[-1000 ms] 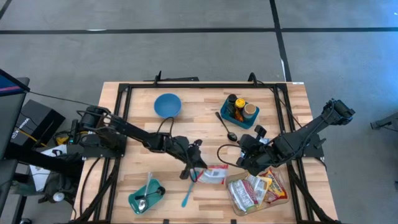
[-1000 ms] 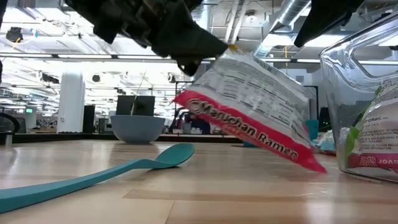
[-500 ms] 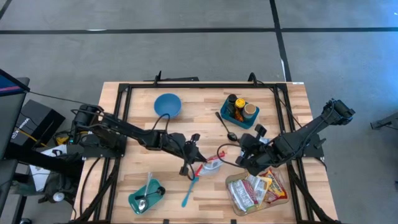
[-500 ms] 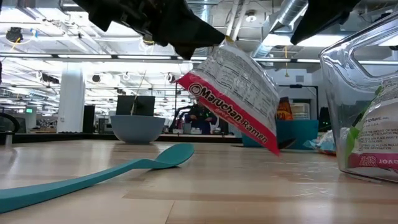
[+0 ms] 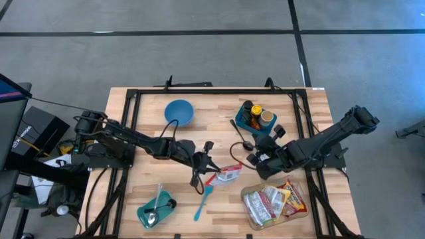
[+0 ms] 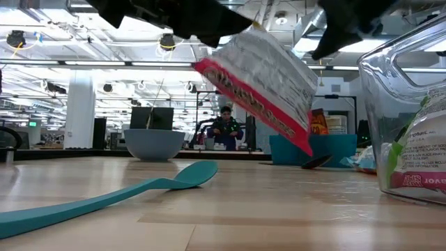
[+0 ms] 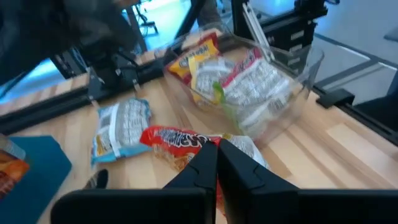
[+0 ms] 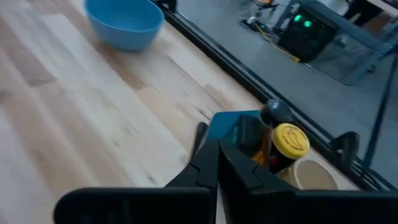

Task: Pick & Place Food Item
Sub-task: Put the red noodle pack into the transparent bin

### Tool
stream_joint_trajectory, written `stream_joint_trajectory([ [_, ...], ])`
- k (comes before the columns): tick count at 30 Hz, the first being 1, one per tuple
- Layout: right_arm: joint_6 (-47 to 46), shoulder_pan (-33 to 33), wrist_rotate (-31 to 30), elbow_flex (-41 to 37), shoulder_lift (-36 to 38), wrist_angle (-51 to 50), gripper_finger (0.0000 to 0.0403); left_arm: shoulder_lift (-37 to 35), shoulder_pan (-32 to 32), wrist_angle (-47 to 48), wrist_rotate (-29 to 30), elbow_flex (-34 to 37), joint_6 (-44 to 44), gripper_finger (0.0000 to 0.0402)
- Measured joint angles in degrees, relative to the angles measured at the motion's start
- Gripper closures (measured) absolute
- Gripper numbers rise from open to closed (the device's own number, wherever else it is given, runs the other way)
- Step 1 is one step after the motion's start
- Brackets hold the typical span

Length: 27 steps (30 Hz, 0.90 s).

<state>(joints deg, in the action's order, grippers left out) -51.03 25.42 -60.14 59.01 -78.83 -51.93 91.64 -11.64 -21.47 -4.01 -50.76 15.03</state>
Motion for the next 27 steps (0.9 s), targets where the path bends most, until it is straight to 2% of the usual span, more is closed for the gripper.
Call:
stream_joint_trajectory([
  [5, 0.0, -2.78, 0.69, -2.86, 0.0, 0.31, 0.0403, -0.17, -0.04, -0.17, -0.02, -0.02, -0.17, 0.0401],
  [15, 5.6, -6.4, 10.02, -5.34, 0.72, 2.49, 0.0403, -0.16, -0.68, -0.4, -0.52, -0.02, -0.25, 0.0401],
  [18, 8.37, -7.21, 12.5, -7.24, 1.25, 7.9, 0.0403, -0.14, -0.83, -0.42, -0.55, -0.02, -0.25, 0.0401],
  [27, 26.05, -9.59, 24.14, -12.71, 1.29, 32.88, 0.0403, -0.11, -0.83, -0.4, -0.55, -0.02, -0.27, 0.0401],
])
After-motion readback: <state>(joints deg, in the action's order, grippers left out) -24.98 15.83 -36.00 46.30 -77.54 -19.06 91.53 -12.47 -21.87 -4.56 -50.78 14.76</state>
